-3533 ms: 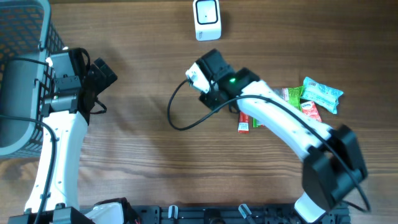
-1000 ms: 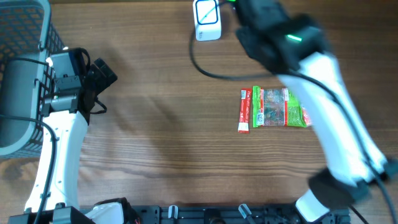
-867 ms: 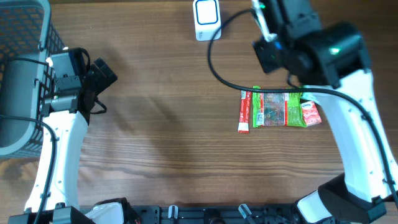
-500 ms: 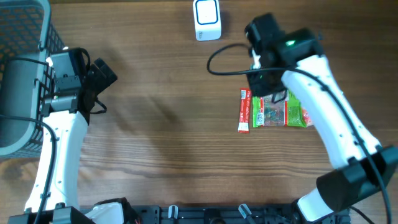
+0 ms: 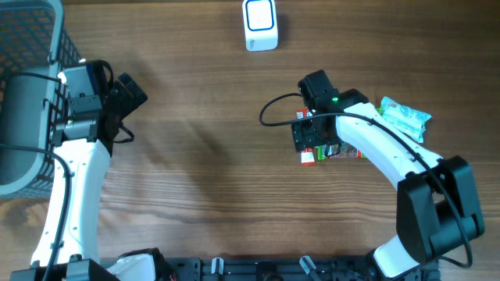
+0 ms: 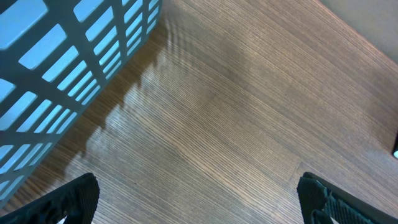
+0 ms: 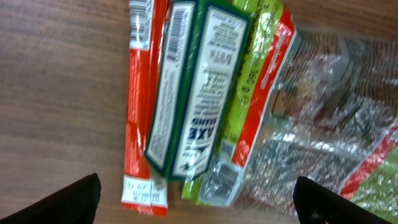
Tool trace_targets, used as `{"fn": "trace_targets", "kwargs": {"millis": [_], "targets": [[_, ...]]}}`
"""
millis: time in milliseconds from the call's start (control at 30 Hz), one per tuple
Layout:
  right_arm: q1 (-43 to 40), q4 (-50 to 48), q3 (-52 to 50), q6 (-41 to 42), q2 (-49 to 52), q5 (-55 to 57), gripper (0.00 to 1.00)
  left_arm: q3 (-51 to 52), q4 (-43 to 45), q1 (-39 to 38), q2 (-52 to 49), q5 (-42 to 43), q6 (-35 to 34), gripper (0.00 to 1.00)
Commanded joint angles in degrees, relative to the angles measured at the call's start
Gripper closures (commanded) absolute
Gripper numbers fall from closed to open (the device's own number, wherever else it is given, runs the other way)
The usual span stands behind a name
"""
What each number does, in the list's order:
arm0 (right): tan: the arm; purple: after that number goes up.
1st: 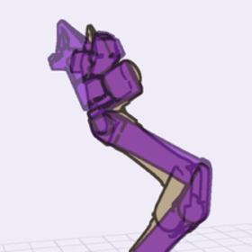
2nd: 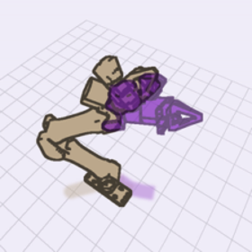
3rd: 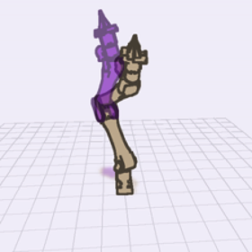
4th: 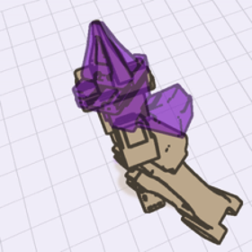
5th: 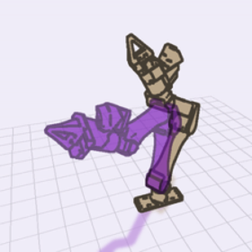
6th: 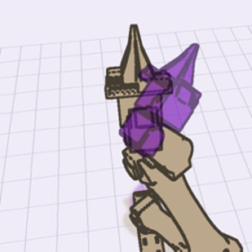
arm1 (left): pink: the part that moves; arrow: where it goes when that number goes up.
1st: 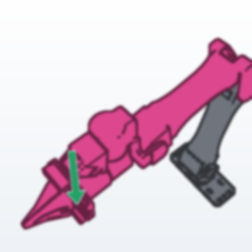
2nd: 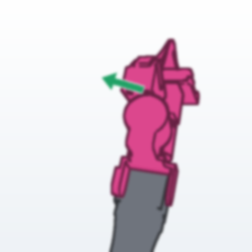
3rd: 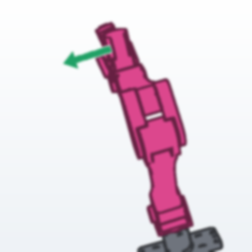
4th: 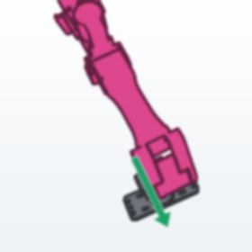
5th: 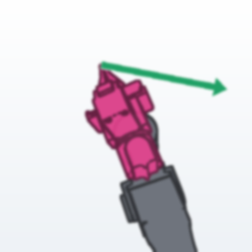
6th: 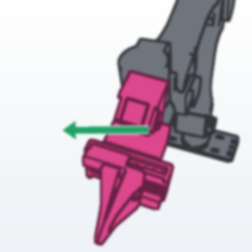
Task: Scan the item barcode
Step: 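Carry the AXE box right and lower it beside the snack bags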
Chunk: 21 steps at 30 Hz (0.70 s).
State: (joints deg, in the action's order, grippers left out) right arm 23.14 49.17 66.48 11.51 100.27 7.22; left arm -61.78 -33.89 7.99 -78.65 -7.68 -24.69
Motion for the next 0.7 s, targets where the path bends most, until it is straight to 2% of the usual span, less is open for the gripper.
{"fn": "trace_targets", "kwargs": {"millis": [0,400,667], "targets": [[-0.2,0.7,4.1,-1.0,-4.2,-2.6,0.00,-0.4,0.2,0.2,-0.2,-0.5,0.3,0.00],[-0.2,-9.0,4.0,-1.0,-4.8,-2.6,0.00,-0.4,0.2,0.2,-0.2,-0.5,0.3,0.00],[-0.2,-9.6,4.0,-1.0,-4.8,-2.6,0.00,-0.4,0.2,0.2,-0.2,-0.5,0.3,0.00]]}}
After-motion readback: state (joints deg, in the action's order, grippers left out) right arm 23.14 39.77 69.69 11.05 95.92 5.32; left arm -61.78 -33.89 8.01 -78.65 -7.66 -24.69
